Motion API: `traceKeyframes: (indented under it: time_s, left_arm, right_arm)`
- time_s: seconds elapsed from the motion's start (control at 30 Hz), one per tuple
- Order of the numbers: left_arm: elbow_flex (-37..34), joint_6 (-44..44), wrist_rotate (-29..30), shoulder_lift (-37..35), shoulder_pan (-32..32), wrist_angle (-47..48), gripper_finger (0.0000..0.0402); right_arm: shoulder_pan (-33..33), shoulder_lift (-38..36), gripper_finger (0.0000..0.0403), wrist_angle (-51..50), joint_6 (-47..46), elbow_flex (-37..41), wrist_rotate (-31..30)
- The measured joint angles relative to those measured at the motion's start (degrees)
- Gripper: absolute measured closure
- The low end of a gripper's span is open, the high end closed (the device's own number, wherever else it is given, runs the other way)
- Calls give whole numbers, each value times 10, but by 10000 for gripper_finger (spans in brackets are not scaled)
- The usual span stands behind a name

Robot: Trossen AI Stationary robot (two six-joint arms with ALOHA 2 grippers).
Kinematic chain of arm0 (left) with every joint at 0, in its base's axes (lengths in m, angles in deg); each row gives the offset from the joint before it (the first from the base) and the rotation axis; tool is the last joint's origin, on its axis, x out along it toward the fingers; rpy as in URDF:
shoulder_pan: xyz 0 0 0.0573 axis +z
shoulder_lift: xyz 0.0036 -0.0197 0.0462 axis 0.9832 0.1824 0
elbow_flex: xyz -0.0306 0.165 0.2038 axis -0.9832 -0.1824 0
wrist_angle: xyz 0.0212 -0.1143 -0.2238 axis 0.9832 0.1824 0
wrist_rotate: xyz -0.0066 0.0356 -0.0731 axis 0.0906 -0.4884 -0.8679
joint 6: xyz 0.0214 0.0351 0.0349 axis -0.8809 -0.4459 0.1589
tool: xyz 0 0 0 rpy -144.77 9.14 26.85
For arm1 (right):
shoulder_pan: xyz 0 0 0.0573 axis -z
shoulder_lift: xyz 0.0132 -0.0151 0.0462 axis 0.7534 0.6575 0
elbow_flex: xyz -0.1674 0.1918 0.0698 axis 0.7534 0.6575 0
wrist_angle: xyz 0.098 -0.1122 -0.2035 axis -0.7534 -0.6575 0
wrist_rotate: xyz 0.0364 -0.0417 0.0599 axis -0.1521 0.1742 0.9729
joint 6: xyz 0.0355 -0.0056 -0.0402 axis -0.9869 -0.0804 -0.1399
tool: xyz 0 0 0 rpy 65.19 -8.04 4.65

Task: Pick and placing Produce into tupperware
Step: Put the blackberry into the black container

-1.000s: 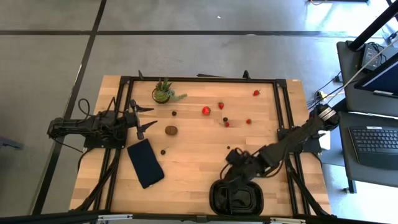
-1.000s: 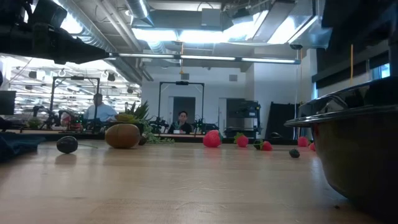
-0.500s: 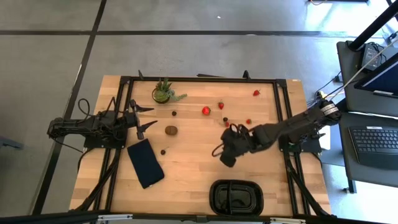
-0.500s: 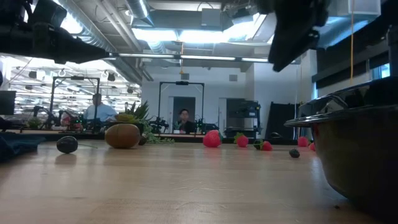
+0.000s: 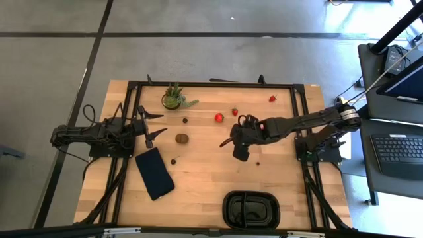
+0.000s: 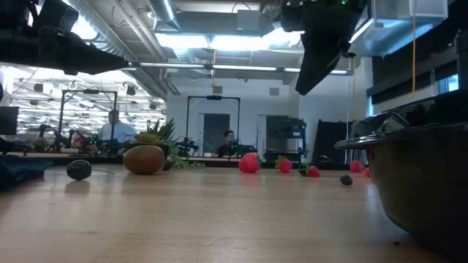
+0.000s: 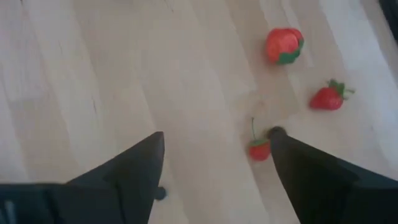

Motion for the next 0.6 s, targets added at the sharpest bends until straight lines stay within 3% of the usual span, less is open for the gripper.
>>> traceKeyframes:
  time_s: [0.33, 0.43, 0.6]
  left_arm:
    - [0, 0, 0, 0, 0, 7, 137]
    - [0, 0, 0, 0, 0, 7, 137]
    - [0, 0, 0, 0, 0, 7, 137]
  right_arm:
    - [0, 0, 108, 2, -19, 2, -24]
    - [13, 0, 111, -9, -6, 2, -53]
    - [57, 0, 116, -43, -11, 2, -47]
